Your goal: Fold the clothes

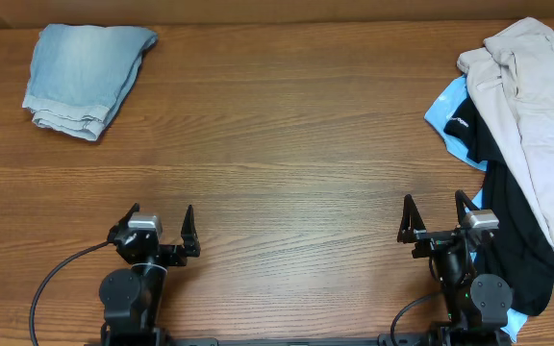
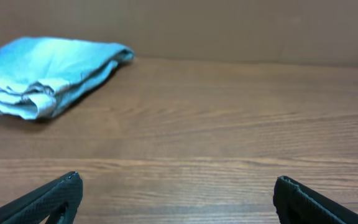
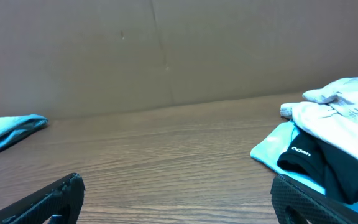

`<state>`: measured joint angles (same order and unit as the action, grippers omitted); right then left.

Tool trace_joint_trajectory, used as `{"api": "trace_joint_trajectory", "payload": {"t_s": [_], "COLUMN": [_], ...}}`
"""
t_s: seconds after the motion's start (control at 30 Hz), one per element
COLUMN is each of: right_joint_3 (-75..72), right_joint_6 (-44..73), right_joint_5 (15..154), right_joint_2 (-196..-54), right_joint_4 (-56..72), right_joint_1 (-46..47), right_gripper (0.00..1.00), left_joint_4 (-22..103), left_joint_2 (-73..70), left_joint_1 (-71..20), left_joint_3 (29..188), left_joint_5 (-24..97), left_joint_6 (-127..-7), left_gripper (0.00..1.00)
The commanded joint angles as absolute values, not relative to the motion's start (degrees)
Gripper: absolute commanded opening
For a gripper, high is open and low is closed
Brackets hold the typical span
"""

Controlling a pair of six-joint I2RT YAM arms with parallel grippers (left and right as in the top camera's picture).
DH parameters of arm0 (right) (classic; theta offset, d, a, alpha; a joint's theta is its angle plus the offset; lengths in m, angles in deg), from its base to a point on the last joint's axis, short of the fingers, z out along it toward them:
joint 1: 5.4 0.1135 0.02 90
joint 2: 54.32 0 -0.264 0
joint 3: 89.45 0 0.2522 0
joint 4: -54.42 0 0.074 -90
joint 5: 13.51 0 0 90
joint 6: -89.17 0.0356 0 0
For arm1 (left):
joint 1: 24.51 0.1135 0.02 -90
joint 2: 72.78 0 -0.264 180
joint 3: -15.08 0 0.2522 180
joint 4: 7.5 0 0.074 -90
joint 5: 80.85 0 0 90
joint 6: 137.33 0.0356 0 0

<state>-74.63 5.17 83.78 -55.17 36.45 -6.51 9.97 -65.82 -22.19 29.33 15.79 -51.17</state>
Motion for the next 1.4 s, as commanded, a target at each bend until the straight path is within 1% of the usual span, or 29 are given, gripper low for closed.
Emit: {"api": "trace_joint_trajectory", "payload": {"t_s": [0.0, 0.1, 0.6, 0.63, 0.67, 0.8, 1.37], "right_joint_3": [-75.25, -75.25, -75.25, -74.63, -74.04, -73.93, -73.91], "right_joint_6": [5.3, 5.28, 5.3, 6.15, 6.5, 6.63, 6.61], "right_joint_5": [84.1, 84.08, 84.1, 86.29, 85.79, 85.57, 84.08], "right_joint_2": [-54.49, -54.49, -54.49, -54.44, -55.03, -55.62, -55.8], "right_joint_4": [36.71, 36.71, 36.71, 36.76, 36.49, 34.72, 33.85], "right_joint_1": [-6.77, -6.77, -6.77, -7.8, -9.61, -11.6, -11.53], "right_gripper": [1.0, 1.0, 1.0, 1.0, 1.0, 1.0, 1.0], "left_joint_4": [10.08, 9.73, 10.01, 10.01, 10.01, 10.01, 10.01], "left_joint_2": [-69.27, -72.72, -72.5, -72.5, -72.5, -72.5, -72.5], "left_joint_1": [-22.45, -22.49, -22.51, -22.51, -22.51, -22.51, -22.51], "left_joint_3": [29.11, 29.11, 29.11, 29.11, 29.11, 29.11, 29.11], "left_joint_5": [16.22, 16.22, 16.2, 16.2, 16.2, 16.2, 16.2], "left_joint_6": [-49.03, -49.01, -49.01, -49.01, -49.01, -49.01, -49.01], "left_gripper": [1.0, 1.0, 1.0, 1.0, 1.0, 1.0, 1.0]}}
